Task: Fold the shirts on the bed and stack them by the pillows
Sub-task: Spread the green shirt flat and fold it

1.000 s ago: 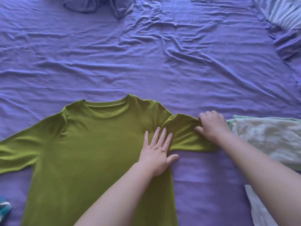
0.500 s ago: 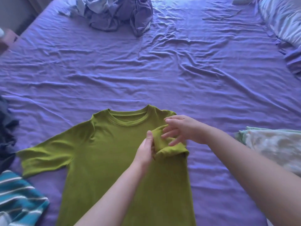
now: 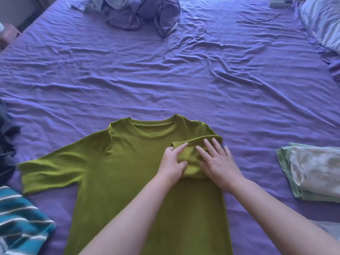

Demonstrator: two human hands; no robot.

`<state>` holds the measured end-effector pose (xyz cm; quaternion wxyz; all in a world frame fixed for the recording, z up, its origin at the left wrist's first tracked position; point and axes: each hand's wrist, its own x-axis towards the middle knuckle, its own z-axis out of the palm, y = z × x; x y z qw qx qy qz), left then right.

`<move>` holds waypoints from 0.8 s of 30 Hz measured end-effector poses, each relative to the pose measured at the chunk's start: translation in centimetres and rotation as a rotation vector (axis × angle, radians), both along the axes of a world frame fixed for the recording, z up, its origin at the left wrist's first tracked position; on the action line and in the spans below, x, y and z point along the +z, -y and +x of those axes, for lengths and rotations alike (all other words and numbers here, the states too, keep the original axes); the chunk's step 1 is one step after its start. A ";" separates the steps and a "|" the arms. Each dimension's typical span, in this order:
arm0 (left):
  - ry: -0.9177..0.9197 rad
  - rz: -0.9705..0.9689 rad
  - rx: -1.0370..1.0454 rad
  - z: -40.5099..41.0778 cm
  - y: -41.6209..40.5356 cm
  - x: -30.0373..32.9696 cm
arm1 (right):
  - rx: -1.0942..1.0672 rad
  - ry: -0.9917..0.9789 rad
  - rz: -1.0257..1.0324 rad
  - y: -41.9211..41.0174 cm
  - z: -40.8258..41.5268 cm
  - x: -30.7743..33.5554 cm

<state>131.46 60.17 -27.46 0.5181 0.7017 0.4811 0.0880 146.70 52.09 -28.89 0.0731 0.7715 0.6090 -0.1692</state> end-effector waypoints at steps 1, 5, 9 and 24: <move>-0.013 0.038 -0.016 -0.3 -0.5 0.0 | 0.000 0.028 0.013 -0.1 0.0 0.1; -0.116 0.126 -0.099 -2.7 -2.9 0.3 | -0.015 0.075 0.029 -0.3 -0.4 0.0; -0.290 0.206 -0.275 -4.5 -3.4 -0.3 | -0.040 0.051 0.026 -1.2 -2.0 -0.9; -0.801 0.467 -0.394 -14.8 -6.1 -0.4 | 0.110 0.036 -0.024 -4.4 -9.4 0.4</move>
